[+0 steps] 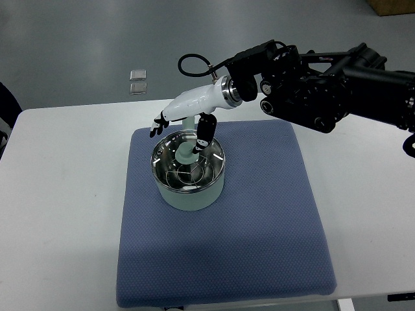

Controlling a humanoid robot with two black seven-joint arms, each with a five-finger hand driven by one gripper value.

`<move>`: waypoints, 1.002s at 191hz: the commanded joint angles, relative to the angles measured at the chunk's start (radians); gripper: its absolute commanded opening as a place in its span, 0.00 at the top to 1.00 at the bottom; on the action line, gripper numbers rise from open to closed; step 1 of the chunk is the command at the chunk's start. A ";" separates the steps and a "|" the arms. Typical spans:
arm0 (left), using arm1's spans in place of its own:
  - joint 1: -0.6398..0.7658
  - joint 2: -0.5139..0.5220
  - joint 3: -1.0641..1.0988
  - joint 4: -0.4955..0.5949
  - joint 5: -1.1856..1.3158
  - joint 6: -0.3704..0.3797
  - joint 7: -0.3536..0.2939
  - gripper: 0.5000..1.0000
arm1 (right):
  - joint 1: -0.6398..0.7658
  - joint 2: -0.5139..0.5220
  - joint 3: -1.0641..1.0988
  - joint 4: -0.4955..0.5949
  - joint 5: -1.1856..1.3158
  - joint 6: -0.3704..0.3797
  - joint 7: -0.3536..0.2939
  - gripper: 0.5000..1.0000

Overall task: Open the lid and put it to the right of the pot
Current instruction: 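Lower the right hand onto the green knob of the glass lid, then close the right hand fingers around the lid knob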

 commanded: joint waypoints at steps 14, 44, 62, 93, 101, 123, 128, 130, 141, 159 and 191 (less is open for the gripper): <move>0.000 0.000 0.000 -0.001 0.000 0.000 0.000 0.00 | -0.014 -0.013 0.003 0.002 0.000 -0.007 0.001 0.37; 0.000 0.000 0.000 -0.001 0.000 0.000 0.000 0.00 | -0.022 -0.027 0.003 0.005 0.000 -0.016 0.003 0.38; 0.000 0.000 0.000 -0.001 0.000 0.000 0.000 0.00 | -0.025 -0.038 0.006 0.009 0.002 -0.020 0.003 0.39; 0.000 0.000 0.000 -0.001 0.000 0.000 0.000 0.00 | -0.032 -0.039 0.011 0.014 0.003 -0.022 0.020 0.39; 0.000 0.000 0.000 -0.001 0.000 0.000 0.000 0.00 | -0.032 -0.038 0.012 0.020 0.003 -0.022 0.020 0.39; 0.000 0.000 0.002 -0.001 0.000 0.000 0.000 0.00 | -0.035 -0.036 0.012 0.034 0.005 -0.022 0.031 0.39; 0.000 0.000 0.002 -0.001 0.000 0.000 0.000 0.00 | -0.039 -0.035 0.012 0.034 0.003 -0.023 0.031 0.39; 0.000 0.000 0.002 -0.001 0.000 0.000 0.000 0.00 | -0.040 -0.033 0.012 0.034 0.002 -0.022 0.029 0.39; 0.000 0.000 0.002 -0.001 0.000 0.000 0.000 0.00 | -0.043 -0.032 0.012 0.032 0.002 -0.023 0.029 0.39; 0.000 0.000 0.002 -0.001 0.000 0.000 0.000 0.00 | -0.043 -0.035 0.012 0.032 0.002 -0.023 0.029 0.39; 0.000 0.000 0.002 -0.003 0.001 0.000 0.000 0.00 | -0.054 -0.036 0.011 0.029 0.002 -0.040 0.028 0.39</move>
